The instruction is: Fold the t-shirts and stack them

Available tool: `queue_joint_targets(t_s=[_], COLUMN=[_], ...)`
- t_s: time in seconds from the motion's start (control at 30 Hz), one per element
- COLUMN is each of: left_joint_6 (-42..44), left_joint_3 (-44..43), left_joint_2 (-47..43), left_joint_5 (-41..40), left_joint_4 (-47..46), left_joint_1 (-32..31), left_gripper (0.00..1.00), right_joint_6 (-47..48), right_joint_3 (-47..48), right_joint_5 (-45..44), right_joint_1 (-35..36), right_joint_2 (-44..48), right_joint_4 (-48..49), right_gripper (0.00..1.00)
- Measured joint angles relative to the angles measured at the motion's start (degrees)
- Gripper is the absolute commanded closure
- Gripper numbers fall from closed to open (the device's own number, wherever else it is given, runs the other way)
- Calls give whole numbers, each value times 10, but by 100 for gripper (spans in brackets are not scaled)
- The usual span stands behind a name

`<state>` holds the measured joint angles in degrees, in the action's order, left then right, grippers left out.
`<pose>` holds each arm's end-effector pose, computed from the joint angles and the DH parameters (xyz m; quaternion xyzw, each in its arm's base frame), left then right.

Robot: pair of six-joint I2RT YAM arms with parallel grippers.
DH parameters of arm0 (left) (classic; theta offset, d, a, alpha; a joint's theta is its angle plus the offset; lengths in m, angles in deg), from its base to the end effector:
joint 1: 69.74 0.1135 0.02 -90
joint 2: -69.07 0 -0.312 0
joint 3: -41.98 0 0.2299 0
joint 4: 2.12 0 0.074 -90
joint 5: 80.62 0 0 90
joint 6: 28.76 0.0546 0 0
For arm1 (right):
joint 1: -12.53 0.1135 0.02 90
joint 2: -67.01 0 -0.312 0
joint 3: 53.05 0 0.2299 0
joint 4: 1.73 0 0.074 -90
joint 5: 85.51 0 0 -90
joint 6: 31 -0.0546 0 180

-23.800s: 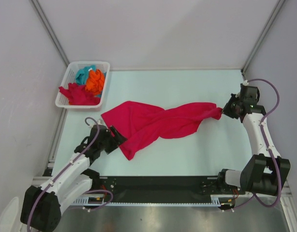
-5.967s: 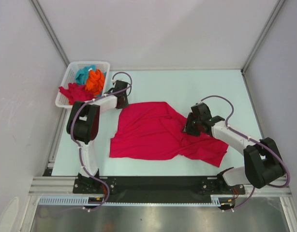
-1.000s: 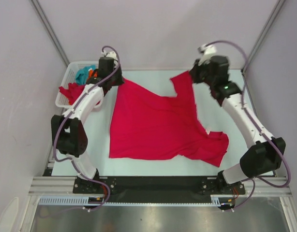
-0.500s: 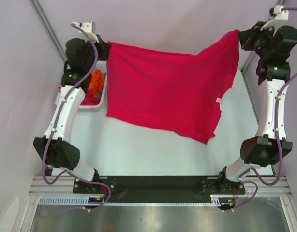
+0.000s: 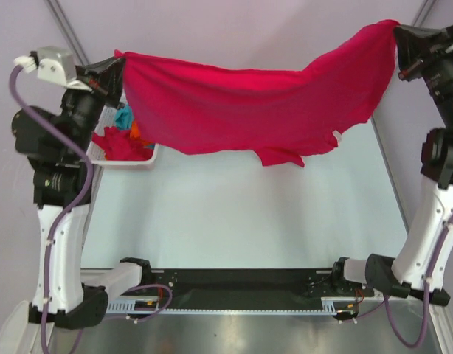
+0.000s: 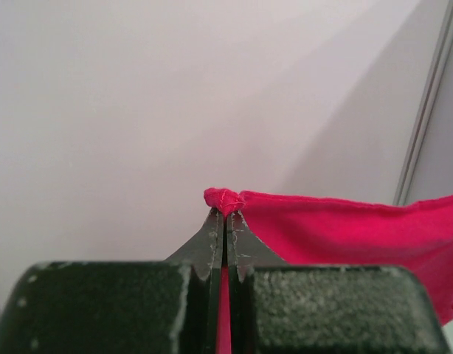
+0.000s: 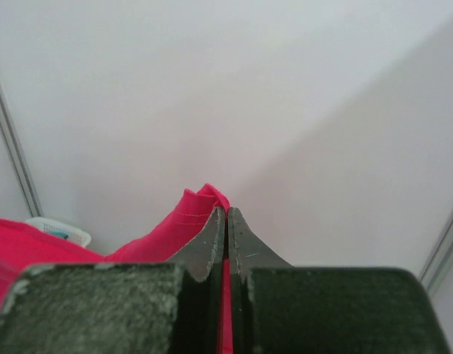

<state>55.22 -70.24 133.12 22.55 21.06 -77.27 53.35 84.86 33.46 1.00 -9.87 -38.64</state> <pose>0.1491 -0.0323 0.6191 0.1037 0.5325 -0.1600 0.8247 0.1735 -0.0084 0.6682 -0.1289 0.5519 0.0942 0.8185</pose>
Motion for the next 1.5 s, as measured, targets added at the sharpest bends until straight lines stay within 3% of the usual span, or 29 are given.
queue_joint_targets(t_s=[0.3, 0.43, 0.67, 1.0, 1.17, 1.5], left_joint_6=[0, 0, -1, -16, -20, -53], left_joint_3=[25, -4, -94, -92, 39, 304], left_joint_2=[-132, -174, -202, -234, -231, -121], left_joint_5=[-19, -30, -58, -83, -90, -95], left_joint_4=[57, 94, 148, 178, 113, -14], left_joint_1=[0, 0, 0, 0, 0, 0], left_gripper=[100, 100, 100, 100, 100, 100], right_joint_6=[4, 3, -3, -23, -21, -21], right_joint_3=[42, 66, 119, 123, 16, -414], right_joint_5=[0, 0, 10, 24, 30, 26], right_joint_1=[0, 0, -1, -21, -23, -17], right_joint_2=[111, 142, 174, 182, 184, 195], right_joint_4=[-27, -39, -56, -56, -22, 123], right_gripper=[100, 100, 100, 100, 100, 100])
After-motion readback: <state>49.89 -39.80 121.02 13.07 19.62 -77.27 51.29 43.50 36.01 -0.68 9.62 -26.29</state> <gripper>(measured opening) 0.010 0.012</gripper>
